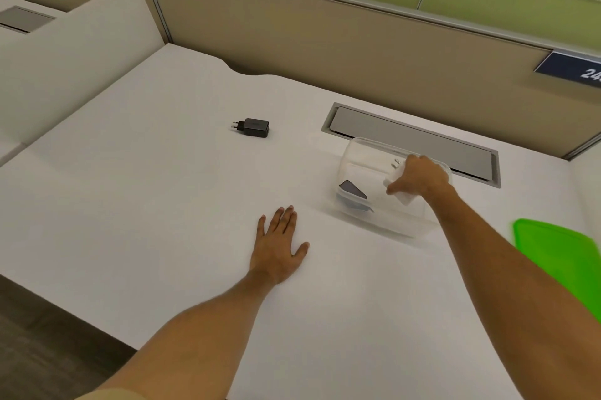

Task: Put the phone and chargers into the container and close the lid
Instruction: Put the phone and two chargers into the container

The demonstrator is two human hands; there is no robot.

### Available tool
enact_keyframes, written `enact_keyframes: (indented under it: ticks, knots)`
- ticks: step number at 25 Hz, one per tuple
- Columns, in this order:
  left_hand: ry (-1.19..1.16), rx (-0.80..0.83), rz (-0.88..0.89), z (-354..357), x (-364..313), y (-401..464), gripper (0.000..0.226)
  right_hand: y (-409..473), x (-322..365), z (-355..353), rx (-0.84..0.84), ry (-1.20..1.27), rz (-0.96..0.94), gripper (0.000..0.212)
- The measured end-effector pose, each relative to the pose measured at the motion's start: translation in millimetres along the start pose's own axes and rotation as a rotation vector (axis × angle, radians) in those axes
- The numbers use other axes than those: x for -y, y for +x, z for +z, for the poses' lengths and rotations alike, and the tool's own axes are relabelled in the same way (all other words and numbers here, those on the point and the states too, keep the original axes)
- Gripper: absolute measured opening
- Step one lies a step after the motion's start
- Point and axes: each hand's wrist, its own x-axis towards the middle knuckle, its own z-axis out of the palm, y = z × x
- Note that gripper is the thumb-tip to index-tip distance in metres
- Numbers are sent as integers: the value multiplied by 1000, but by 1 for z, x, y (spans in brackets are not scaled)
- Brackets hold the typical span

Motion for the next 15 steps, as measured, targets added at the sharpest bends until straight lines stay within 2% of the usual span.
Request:
enact_keyframes:
  ticks: [4, 9, 15]
  knots:
    - [2, -8, -1, 1, 0, 0, 77, -6, -8, 18, 112, 9, 35, 69]
    - [7, -6, -1, 2, 2, 0, 77, -9, -10, 34, 171, 40, 83, 54]
    - [2, -12, -2, 3, 1, 1, 78, -10, -7, 42, 197, 28, 133, 53]
